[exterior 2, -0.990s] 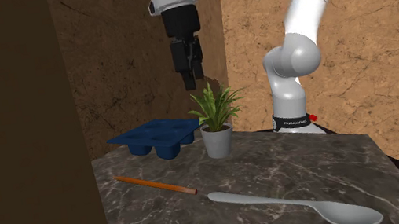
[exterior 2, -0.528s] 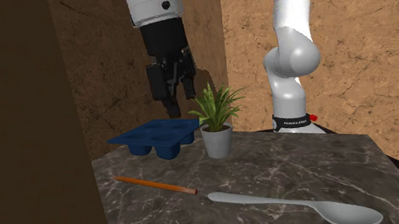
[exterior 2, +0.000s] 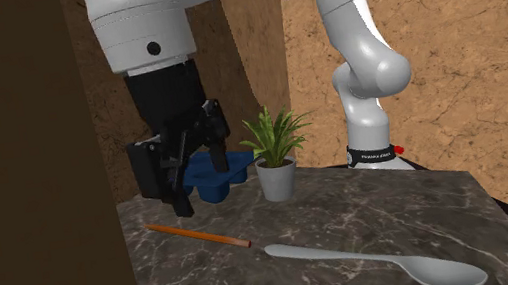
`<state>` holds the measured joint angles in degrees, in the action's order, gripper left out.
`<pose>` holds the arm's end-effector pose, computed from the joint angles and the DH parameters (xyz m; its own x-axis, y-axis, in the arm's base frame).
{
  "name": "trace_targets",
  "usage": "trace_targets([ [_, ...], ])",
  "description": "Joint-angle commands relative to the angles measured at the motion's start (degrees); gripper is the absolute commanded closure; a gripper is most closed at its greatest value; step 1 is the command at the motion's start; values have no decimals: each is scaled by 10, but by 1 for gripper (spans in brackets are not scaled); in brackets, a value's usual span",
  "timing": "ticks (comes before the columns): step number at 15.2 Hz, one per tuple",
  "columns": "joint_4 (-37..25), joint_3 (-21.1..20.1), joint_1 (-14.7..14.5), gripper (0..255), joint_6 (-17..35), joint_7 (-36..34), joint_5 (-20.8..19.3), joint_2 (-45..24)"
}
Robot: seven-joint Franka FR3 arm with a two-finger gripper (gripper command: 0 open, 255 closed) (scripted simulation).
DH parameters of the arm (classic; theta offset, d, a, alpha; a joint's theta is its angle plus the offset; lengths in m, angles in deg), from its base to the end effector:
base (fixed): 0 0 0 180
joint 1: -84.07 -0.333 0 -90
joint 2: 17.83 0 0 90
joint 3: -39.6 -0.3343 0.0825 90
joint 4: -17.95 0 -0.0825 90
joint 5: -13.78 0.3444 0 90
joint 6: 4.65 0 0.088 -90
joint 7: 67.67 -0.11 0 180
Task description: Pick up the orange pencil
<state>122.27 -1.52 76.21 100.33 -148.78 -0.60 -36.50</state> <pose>0.4104 0.3904 0.4126 0.8903 -0.4547 -0.0254 -0.4384 -0.8708 0.2224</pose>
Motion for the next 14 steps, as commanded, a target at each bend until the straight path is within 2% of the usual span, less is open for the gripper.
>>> trace_targets([
  [1, -37, 8, -20, 0, -11, -26, -21, -37],
  [10, -12, 19, -26, 0, 35, -39, -40, -64],
  [11, -11, 19, -26, 255, 35, -39, -40, -63],
  [14, -11, 19, -26, 255, 34, -39, -40, -63],
])
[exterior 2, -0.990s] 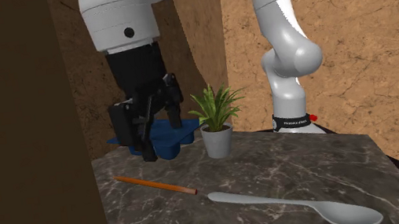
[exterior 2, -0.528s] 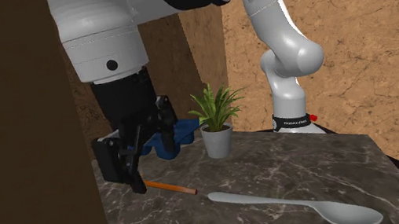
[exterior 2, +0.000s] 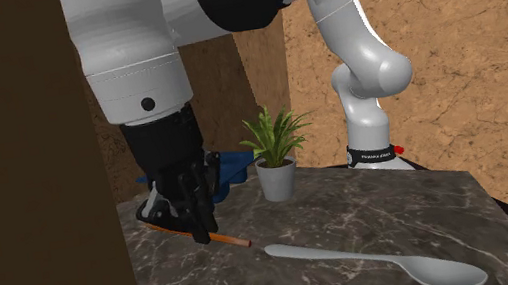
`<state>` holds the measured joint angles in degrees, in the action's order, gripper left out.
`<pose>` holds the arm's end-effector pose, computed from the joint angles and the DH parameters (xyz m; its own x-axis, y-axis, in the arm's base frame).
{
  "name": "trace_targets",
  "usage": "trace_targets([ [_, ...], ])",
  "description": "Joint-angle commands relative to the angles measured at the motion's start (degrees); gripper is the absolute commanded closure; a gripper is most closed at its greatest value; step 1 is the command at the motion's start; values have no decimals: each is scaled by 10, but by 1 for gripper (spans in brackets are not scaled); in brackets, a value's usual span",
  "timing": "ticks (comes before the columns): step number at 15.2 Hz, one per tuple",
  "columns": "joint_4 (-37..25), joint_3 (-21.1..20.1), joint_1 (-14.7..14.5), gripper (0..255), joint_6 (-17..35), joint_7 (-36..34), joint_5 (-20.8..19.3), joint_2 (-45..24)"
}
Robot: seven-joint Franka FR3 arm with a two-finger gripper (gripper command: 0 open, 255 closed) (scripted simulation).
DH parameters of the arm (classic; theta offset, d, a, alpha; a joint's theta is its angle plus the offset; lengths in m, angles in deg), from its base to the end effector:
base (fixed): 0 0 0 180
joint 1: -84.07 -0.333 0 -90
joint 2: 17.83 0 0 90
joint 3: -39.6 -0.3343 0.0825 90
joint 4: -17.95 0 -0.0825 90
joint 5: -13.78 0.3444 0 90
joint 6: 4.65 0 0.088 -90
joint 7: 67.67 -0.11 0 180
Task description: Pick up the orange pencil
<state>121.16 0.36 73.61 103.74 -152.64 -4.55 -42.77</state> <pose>0.4238 0.4035 0.3677 0.8807 -0.4733 -0.0192 -0.4569 -0.8595 0.2291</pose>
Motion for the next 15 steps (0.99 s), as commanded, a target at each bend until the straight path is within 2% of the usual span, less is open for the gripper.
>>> trace_targets([
  [1, 0, 0, 0, 255, 0, 0, 0, 0],
  [6, -1, 0, -1, 255, 1, 0, -1, -1],
  [15, -32, -11, 7, 255, -54, 16, 22, 30],
])
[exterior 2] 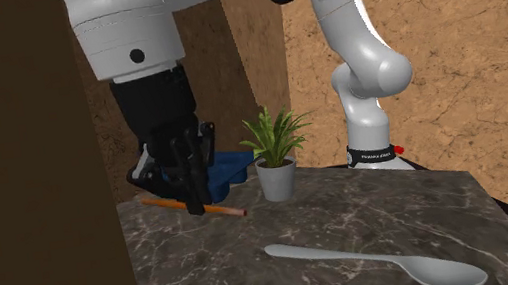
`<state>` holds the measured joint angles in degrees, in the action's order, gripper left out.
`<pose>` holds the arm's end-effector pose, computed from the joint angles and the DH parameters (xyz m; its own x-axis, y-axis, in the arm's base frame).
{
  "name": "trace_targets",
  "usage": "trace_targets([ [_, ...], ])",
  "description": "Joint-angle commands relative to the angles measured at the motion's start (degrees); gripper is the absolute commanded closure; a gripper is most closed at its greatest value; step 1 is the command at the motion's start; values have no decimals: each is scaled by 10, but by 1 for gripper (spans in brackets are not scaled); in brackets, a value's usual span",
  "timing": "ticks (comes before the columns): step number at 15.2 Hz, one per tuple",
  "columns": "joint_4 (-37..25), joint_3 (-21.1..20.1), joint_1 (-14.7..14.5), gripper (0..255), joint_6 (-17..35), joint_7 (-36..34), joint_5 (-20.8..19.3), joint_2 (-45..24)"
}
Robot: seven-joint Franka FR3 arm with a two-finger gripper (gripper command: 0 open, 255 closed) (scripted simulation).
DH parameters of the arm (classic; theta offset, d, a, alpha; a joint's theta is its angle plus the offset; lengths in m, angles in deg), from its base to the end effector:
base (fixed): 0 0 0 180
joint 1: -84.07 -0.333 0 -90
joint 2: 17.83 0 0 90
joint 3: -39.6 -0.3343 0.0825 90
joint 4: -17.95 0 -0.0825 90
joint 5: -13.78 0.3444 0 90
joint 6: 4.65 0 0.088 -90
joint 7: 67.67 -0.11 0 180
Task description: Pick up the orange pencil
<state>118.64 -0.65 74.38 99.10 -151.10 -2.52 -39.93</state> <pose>0.4221 0.4012 0.4062 0.8807 -0.4733 -0.0190 -0.4570 -0.8596 0.2286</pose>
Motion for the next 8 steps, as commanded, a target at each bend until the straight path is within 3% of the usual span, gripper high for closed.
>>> trace_targets([
  [1, -11, -2, -1, 255, -14, 2, 4, 5],
  [8, -34, -7, 1, 255, -48, 9, 14, 18],
])
